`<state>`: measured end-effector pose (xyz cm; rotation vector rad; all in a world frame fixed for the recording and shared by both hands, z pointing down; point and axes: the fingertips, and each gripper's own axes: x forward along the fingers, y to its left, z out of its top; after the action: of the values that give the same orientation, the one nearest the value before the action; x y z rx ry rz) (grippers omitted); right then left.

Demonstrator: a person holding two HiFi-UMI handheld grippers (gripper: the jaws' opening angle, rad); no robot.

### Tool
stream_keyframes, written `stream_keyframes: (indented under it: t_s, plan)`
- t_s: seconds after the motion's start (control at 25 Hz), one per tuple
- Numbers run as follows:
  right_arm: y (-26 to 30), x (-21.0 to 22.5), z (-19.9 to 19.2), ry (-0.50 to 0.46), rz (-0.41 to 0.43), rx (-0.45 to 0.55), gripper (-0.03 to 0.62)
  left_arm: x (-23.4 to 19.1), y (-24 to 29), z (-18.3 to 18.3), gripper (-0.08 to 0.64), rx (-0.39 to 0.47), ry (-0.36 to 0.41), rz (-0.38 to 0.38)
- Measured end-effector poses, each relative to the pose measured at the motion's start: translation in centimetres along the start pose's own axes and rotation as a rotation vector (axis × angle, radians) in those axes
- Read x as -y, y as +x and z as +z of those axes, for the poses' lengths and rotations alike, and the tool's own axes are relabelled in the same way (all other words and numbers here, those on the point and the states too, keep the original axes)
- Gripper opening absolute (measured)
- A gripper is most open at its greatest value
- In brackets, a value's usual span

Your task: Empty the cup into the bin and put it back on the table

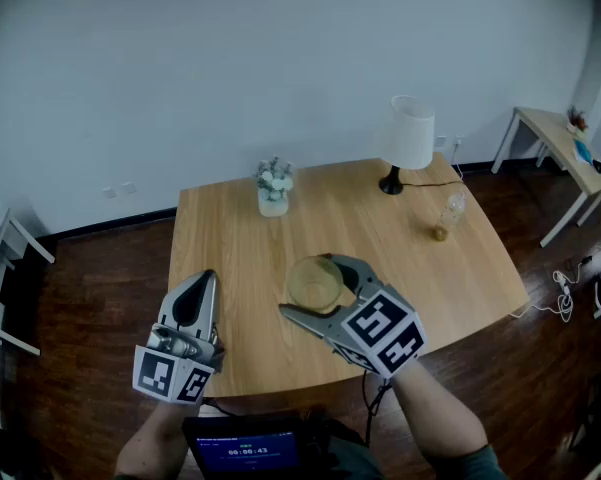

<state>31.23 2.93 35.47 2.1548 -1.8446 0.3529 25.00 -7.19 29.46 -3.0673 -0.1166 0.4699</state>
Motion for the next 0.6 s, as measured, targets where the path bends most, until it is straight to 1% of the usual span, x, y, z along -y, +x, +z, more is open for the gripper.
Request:
stream_keyframes:
  t_s: [0.16, 0.44, 0.6]
  plan:
    - [-1.5, 1.3, -1.2, 0.029, -0.03, -0.002, 0.397, 1.4, 1.7, -0.9, -0.009, -0.004, -0.021, -0.021]
    - [-4.2, 3.0, -2.4, 0.058, -0.093, -0.007, 0.397, 4.3, 3.5, -1.9, -0.009, -0.019, -0.063, -0.095]
    - [-5.2, 3.0, -3.0, 0.06, -0.126, -0.016, 0.397, 6.1, 4.1, -2.5, -0.009, -0.028, -0.101, -0.163]
